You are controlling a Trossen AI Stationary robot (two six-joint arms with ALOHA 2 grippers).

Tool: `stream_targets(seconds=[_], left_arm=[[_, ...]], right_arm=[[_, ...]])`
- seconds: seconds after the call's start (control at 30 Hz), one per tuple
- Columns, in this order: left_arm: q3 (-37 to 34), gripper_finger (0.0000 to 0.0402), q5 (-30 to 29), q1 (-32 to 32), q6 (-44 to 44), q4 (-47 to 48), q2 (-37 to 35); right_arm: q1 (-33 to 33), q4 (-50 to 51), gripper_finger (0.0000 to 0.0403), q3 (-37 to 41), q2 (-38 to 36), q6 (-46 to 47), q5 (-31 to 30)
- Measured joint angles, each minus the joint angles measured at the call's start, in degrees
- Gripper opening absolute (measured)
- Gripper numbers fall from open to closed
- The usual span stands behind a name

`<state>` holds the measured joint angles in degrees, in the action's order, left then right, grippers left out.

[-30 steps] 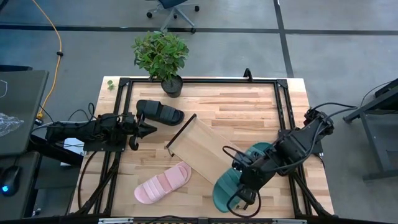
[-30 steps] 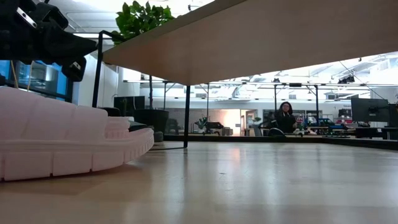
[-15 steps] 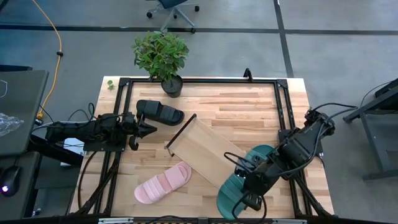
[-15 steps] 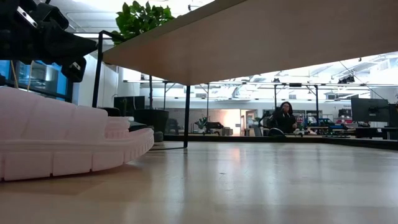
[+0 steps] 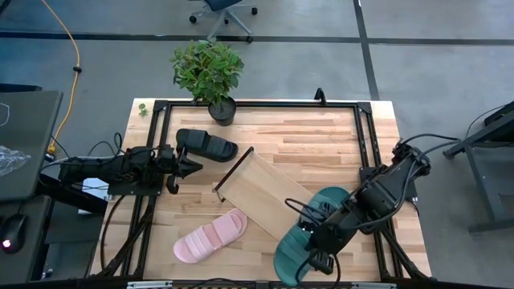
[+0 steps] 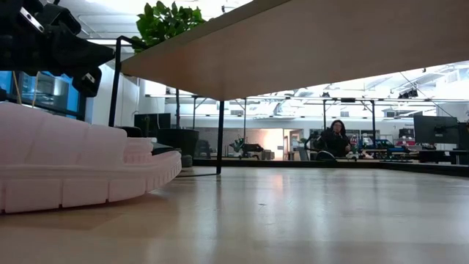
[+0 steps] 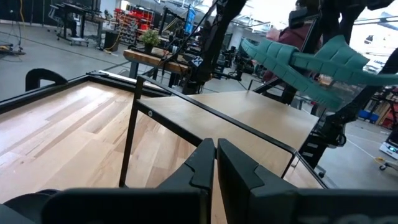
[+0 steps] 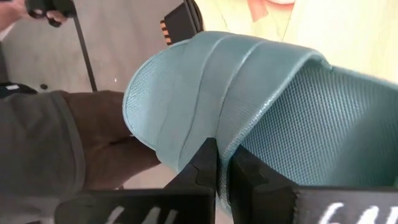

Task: Pick and place slides into the shelf
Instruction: Put the green pair of slides on the shelf

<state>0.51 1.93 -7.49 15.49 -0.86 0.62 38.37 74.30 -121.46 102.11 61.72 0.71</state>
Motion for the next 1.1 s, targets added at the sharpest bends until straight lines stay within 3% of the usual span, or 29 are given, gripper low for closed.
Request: stream_targets(seconds=[1.1], left_arm=[[0.0,0.0010,0.0,0.0,0.0,0.0,0.0]], right_arm=[[0.0,3.4,0.0000,0.1,0.3,-4.8,-1.1]])
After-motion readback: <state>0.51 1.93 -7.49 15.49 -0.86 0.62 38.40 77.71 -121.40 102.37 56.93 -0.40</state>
